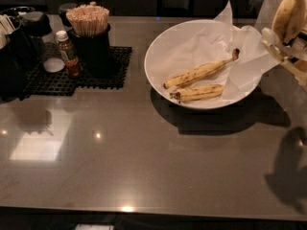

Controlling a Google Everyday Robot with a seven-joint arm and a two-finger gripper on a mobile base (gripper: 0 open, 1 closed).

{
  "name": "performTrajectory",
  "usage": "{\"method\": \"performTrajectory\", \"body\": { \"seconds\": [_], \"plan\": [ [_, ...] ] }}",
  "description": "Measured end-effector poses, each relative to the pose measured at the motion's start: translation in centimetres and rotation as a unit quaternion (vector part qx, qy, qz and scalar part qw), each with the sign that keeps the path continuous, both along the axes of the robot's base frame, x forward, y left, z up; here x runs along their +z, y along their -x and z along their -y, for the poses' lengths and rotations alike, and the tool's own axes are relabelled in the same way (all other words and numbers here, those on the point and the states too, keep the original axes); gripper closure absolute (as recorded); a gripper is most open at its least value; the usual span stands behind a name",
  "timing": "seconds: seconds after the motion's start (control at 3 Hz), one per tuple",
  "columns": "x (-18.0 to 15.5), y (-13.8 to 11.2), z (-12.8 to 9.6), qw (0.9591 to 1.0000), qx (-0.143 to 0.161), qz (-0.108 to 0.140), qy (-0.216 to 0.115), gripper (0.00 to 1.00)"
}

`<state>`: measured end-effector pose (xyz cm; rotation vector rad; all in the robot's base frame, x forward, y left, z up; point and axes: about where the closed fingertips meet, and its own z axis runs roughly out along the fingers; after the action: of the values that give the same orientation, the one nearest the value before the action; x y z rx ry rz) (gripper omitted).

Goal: Pick banana from white bowl

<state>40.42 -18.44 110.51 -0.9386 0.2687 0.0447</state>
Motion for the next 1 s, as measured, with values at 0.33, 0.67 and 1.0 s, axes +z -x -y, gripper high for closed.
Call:
{"method": "performTrajectory", "body": {
  "seconds": [0.33,0.67,1.0],
  "plan": [
    [2.1,1.0,-2.1,0.9955,0.072,0.062,0.002,1.0],
    [4.0,0.4,-4.5,0.9883,0.129,0.08,0.016,1.0],
    [4.9,-1.0,-7.1,0.9813,0.177,0.067,0.035,1.0]
  ]
}}
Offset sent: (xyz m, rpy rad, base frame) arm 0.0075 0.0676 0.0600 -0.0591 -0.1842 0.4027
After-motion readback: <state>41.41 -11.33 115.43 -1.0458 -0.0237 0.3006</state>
